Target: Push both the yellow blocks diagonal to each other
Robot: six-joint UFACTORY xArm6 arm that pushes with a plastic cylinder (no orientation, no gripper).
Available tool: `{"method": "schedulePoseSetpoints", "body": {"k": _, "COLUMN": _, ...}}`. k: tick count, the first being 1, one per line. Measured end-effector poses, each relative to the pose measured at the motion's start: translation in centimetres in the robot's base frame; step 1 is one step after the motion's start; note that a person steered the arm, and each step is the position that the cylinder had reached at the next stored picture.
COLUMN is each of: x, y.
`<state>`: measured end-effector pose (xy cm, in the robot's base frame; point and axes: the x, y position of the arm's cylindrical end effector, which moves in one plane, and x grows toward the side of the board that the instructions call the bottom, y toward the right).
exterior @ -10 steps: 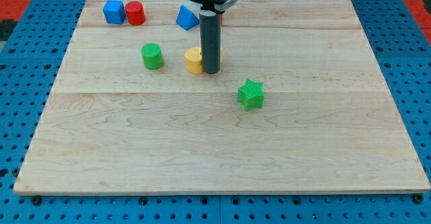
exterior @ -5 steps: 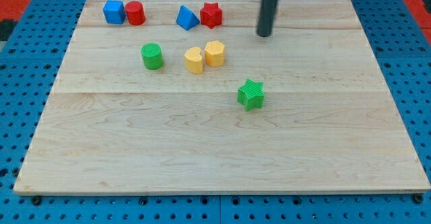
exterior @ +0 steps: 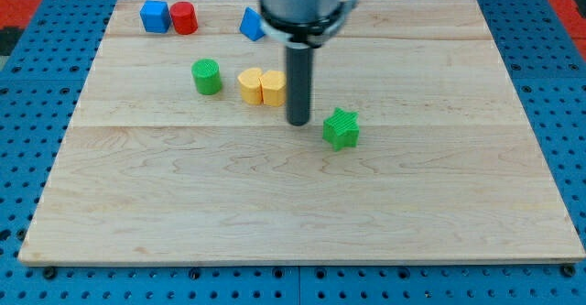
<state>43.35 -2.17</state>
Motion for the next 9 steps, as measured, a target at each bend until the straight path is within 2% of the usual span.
{"method": "schedulePoseSetpoints", "body": {"k": 1, "x": -2.1, "y": -6.2}}
{"method": "schedulePoseSetpoints", "body": {"k": 2, "x": -4.6, "y": -5.2}}
{"method": "schedulePoseSetpoints", "body": {"k": 3, "x": -5.0, "y": -2.1}}
{"method": "schedulePoseSetpoints", "body": {"k": 4, "x": -5.0, "y": -1.9}}
{"method": "schedulePoseSetpoints", "body": {"k": 6, "x": -5.1, "y": 8.6}}
{"method": "schedulePoseSetpoints", "body": {"k": 7, "x": -6.4, "y": 10.9}}
{"method": "schedulePoseSetpoints", "body": {"k": 8, "x": -6.2, "y": 4.8}}
{"method": "schedulePoseSetpoints", "body": {"k": 9, "x": -5.8, "y": 3.0}}
